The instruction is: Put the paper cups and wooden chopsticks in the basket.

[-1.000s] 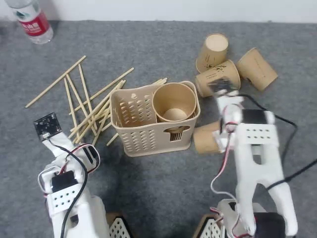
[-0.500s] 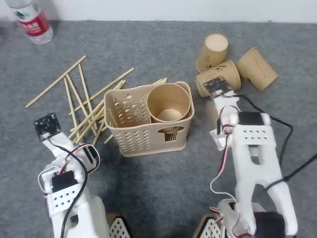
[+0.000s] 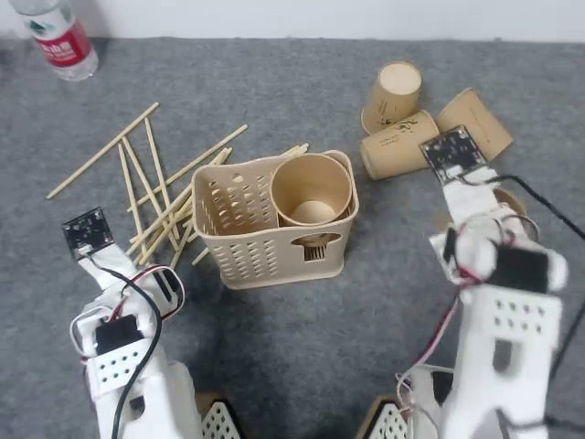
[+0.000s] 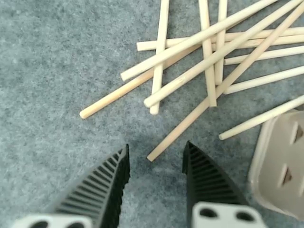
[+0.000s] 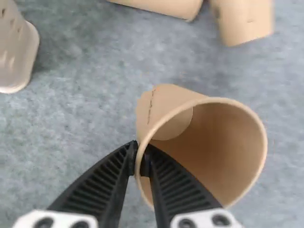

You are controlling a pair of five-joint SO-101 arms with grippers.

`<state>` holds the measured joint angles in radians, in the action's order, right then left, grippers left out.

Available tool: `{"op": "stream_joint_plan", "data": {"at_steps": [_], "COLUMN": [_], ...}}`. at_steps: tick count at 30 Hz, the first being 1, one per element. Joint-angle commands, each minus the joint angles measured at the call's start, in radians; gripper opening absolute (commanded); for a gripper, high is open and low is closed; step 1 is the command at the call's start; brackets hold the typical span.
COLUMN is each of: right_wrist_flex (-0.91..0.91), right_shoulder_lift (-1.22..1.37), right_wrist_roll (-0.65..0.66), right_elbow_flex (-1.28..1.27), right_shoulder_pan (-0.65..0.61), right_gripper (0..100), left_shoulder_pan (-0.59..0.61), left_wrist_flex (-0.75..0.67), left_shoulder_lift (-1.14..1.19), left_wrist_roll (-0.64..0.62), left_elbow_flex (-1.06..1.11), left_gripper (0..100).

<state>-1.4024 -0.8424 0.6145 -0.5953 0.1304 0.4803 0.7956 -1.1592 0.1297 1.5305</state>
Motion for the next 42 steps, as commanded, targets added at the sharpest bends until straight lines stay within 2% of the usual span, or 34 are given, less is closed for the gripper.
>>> {"op": "stream_joint_plan", "data": {"at_steps": [1,6,11,20,26,37,42], "right_wrist_flex": [-0.088,-0.186,-0.189,-0.081,-0.088,-0.077,-0.004], "right_shoulder_lift": [-0.105,-0.094,0.004,0.246,0.268,0.278,0.277], "right_wrist_roll": [0.083,0.172,0.201,0.193,0.149,0.167,0.167], "right_elbow_flex": [0.101,0.161,0.13,0.058,0.06,0.028,-0.118], "right_shoulder_pan": [0.053,0.134,0.176,0.18,0.179,0.171,0.096], "right_gripper": [0.7,0.7,0.8,1.9,17.6,17.6,17.6], "left_shoulder_pan": [-0.005,-0.005,-0.003,-0.002,-0.002,-0.002,-0.002], "left_wrist_flex": [-0.02,-0.02,-0.018,-0.018,-0.02,-0.02,-0.018], "left_shoulder_lift": [-0.011,-0.011,-0.011,-0.011,-0.011,-0.011,-0.011], "left_wrist_roll": [-0.002,-0.002,-0.002,-0.002,-0.002,-0.002,-0.002], "left_elbow_flex": [-0.007,-0.007,-0.007,-0.007,-0.007,-0.007,-0.007], "left_gripper": [17,17,17,17,17,17,17]}}
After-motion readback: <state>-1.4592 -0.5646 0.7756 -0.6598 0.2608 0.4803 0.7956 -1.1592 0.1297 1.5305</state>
